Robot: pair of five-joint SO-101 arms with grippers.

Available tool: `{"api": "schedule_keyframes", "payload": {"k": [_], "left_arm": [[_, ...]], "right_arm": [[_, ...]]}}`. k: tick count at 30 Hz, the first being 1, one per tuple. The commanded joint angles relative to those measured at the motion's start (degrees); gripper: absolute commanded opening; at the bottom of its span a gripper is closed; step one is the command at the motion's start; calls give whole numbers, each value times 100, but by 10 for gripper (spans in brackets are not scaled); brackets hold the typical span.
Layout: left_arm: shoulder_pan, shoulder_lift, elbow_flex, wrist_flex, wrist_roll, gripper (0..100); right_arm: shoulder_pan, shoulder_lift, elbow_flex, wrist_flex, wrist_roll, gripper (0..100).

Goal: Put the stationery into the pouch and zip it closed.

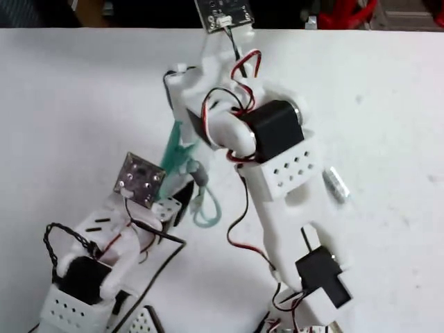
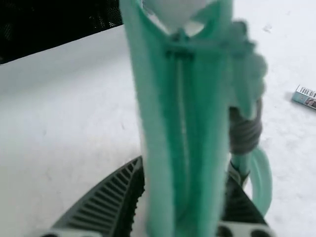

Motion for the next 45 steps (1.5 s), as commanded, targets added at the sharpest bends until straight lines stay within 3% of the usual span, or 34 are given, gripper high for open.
{"api": "schedule_keyframes", "payload": {"k": [1, 11, 17, 23, 26, 28, 32, 34, 40, 45], "left_arm": [[-57, -13, -26, -167, 44, 181], [-57, -13, -44, -281, 35, 181], [-66, -13, -44, -299, 35, 181], [-66, -13, -35, -299, 26, 181], [-66, -13, -35, -299, 26, 181], [-66, -13, -35, -299, 26, 181], [-66, -13, -35, -299, 26, 181], [-66, -13, -35, -290, 26, 181], [-66, -13, 79, -299, 26, 181], [-66, -13, 88, -308, 26, 181]], "right_arm": [[-92, -268, -132, 145, 97, 23], [-101, -936, 35, -400, 440, 23], [-92, -963, 941, -1341, 466, 23], [136, -1754, 1371, -1437, 721, 27], [505, -2062, 1600, -1288, 475, 59], [593, -2035, 1732, -1015, 132, 140], [611, -1622, 1767, -743, -1169, 258], [629, -1367, 1749, -866, -1582, 259], [593, -927, 1749, -1024, -1662, 256], [602, -884, 1749, -1051, -1618, 148]]}}
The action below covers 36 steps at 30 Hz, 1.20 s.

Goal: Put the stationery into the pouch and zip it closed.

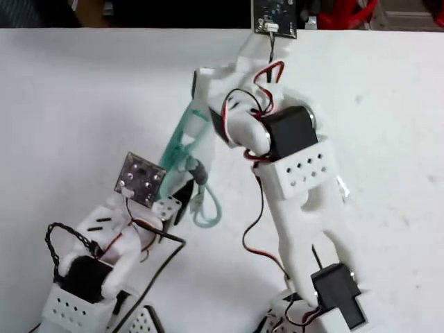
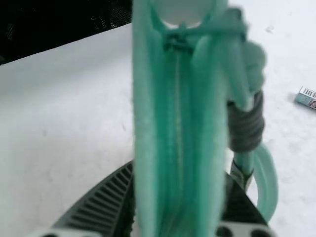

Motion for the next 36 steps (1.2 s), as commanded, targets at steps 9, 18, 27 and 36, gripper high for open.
{"api": "schedule_keyframes", "payload": {"k": [9, 18, 27, 36], "left_arm": [[-31, -13, -62, -149, 26, 181], [-31, -13, -62, -149, 26, 183], [-31, -13, -62, -273, 26, 184], [-31, -13, -62, -273, 26, 184]], "right_arm": [[-13, -66, -299, -119, 220, 19], [-110, -110, -624, -391, 1486, 18], [-734, -866, -457, -752, 2488, 18], [-716, -2642, 2549, -2624, 3165, 18]]}}
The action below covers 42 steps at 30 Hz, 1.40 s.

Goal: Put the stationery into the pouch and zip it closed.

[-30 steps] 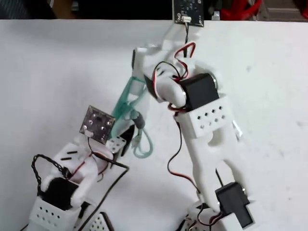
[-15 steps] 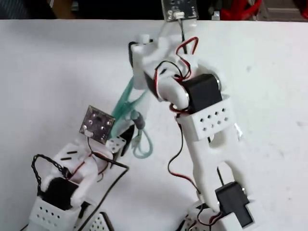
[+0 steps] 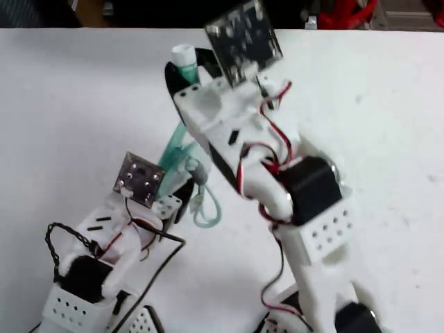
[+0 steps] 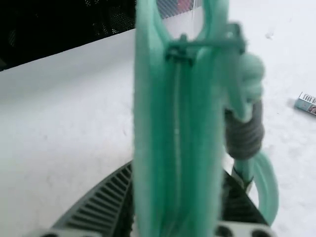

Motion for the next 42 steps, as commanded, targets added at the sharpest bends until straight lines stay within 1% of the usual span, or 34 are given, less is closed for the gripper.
{"api": "schedule_keyframes", "payload": {"k": [1, 5, 7, 14, 17, 20, 22, 24, 27, 29, 31, 33, 35, 39, 42], "left_arm": [[-31, -13, -62, -123, 26, 184], [-31, -13, -53, -123, 26, 184], [-31, -13, -53, -123, 26, 184], [-31, -13, -53, -123, 26, 184], [-31, -13, -53, -132, 26, 183], [-31, -13, -53, -158, 26, 181], [-31, -4, -26, -290, 26, 179], [-40, 4, -26, -325, 26, 159], [-40, 4, -26, -325, 18, 106], [-40, -4, -26, -325, 9, 72], [-31, -4, -26, -325, -158, 51], [-31, -4, -26, -325, -281, 39], [-31, -4, -26, -325, -299, 39], [-31, -4, -26, -325, -299, 42], [-31, -4, -26, -325, -299, 42]], "right_arm": [[-31, -1033, 1670, -1288, 255, 17], [-22, -1833, 3464, -3196, 738, 16], [-40, -1903, 3877, -3732, 888, 16], [-22, -1622, 4053, -4004, 914, 16], [-13, -1613, 4352, -4022, 897, 17], [-110, -2000, 4765, -4022, 879, 17], [-338, -2422, 5055, -4022, 897, 17], [-523, -2818, 5354, -4013, 932, 17], [-514, -3196, 5670, -3987, 941, 38], [-409, -3380, 5837, -3978, 932, 100], [-382, -3521, 5934, -3969, 897, 167], [-374, -3644, 5864, -3749, 897, 215], [-356, -3758, 5468, -3257, 897, 238], [-84, -3486, 4070, -2088, 835, 240], [514, -2888, 2857, -1218, 281, 238]]}}
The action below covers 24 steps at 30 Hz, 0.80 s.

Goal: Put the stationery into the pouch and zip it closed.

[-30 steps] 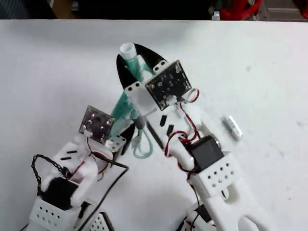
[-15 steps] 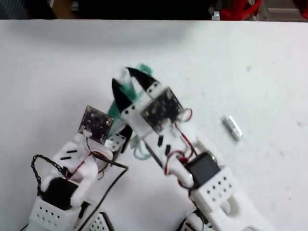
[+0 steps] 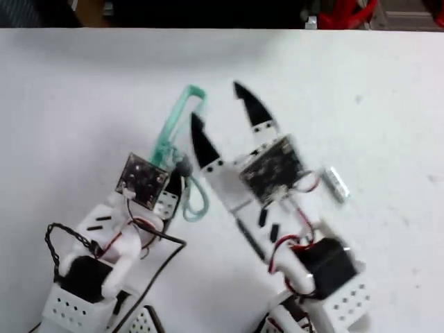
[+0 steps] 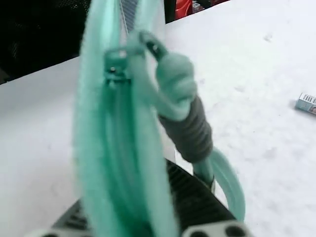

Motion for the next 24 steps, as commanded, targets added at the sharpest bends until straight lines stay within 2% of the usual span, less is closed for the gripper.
{"api": "schedule_keyframes", "payload": {"k": [1, 3, 7, 9, 13, 15, 18, 21, 24], "left_arm": [[-40, -13, -26, -158, -70, 44], [-40, -13, -26, -123, -62, 73], [-40, -13, -26, 26, -18, 185], [-48, -13, -26, 35, 176, 191], [-295, -13, -26, 9, 237, 192], [-435, -13, -26, 0, 255, 192], [-479, -13, -35, 0, 255, 192], [-453, -13, -26, 0, 255, 192], [-453, -13, -26, 35, 255, 192]], "right_arm": [[778, 655, -1714, 1051, -607, 238], [1341, 1147, -2453, 1833, -826, 237], [2475, 2044, -3297, 3371, -695, 231], [2949, 2440, -3323, 3802, 0, 194], [3820, 3240, -2954, 4286, 2145, 102], [4338, 3609, -2620, 4374, 2989, 101], [5007, 4145, -2110, 4119, 3349, 138], [5191, 4699, -1697, 3714, 3508, 233], [5042, 5288, -1354, 3213, 3956, 310]]}}
